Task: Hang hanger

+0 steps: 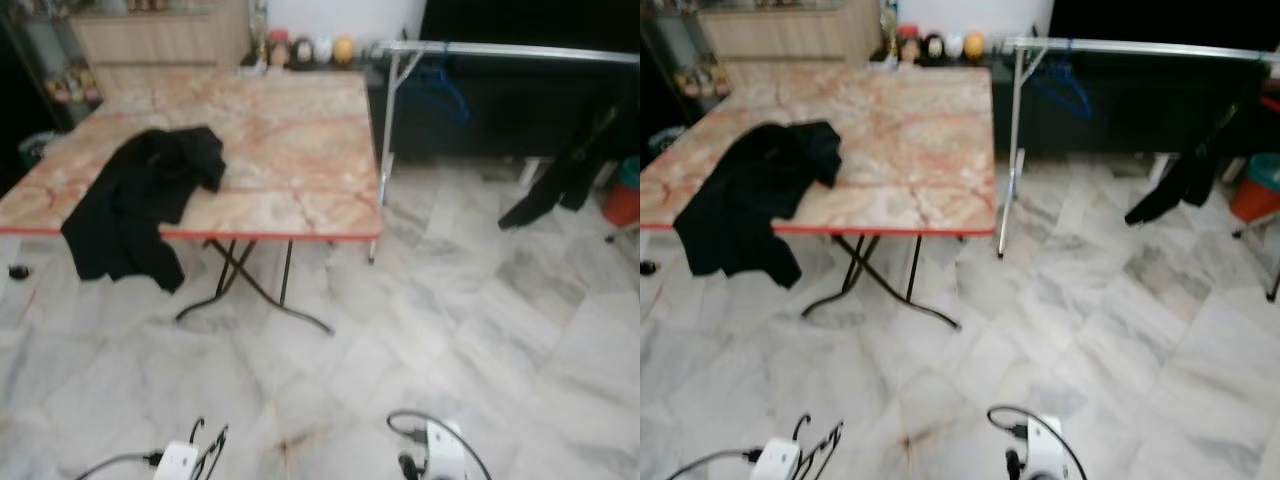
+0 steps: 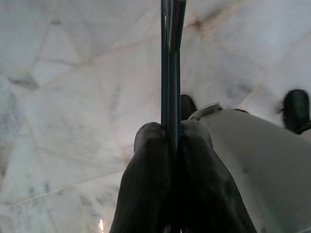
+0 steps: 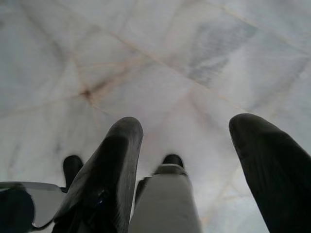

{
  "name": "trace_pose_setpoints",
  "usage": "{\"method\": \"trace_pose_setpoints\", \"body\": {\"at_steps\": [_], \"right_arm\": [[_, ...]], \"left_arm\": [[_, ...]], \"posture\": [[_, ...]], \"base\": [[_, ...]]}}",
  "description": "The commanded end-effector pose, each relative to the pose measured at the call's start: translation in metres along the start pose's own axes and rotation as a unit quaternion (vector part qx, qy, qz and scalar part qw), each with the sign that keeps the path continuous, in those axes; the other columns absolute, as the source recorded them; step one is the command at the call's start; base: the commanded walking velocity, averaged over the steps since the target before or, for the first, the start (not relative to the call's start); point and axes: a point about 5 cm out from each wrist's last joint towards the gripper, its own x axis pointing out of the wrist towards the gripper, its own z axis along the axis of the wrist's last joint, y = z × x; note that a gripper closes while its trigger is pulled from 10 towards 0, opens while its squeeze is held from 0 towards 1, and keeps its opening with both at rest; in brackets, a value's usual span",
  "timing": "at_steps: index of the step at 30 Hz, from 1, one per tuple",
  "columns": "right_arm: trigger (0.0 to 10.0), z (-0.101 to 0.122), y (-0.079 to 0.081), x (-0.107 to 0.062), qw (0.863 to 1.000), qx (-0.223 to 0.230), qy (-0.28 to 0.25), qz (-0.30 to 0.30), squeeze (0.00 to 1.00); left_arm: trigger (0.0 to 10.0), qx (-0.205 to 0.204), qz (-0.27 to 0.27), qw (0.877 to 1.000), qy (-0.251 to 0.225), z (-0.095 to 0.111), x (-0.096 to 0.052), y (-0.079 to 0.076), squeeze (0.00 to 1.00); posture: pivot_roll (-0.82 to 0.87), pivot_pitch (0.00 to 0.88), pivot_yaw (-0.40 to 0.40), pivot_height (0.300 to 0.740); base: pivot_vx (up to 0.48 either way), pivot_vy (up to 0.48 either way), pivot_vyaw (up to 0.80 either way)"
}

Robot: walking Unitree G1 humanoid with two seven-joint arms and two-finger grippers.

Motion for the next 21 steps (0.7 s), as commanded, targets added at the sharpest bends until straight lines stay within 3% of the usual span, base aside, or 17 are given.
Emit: {"method": "trace_pose_setpoints", "body": {"at_steps": [1,11,21], "right_arm": [[10.0,0.0,-0.003,0.0,1.0,0.001,0.001,-0.006,0.0],[10.0,0.005,-0.003,0.001,1.0,0.008,-0.006,0.0,0.0],[10.0,0.007,-0.003,0.001,1.0,0.009,-0.004,0.0,0.0]], "left_arm": [[10.0,0.0,0.001,1.0,0.012,-0.006,-0.001,0.0,0.0],[10.0,-0.01,0.004,1.0,0.013,-0.006,-0.001,0.003,0.0],[10.0,-0.011,0.017,1.0,0.023,-0.016,-0.007,0.025,0.0]], "posture": [[-0.03,0.0,0.029,0.74],[-0.03,0.0,0.016,0.74],[-0.02,0.0,0.02,0.74]], "base": [[0.0,-0.285,0.0],[0.0,-0.284,0.0],[0.0,-0.288,0.0]]}}
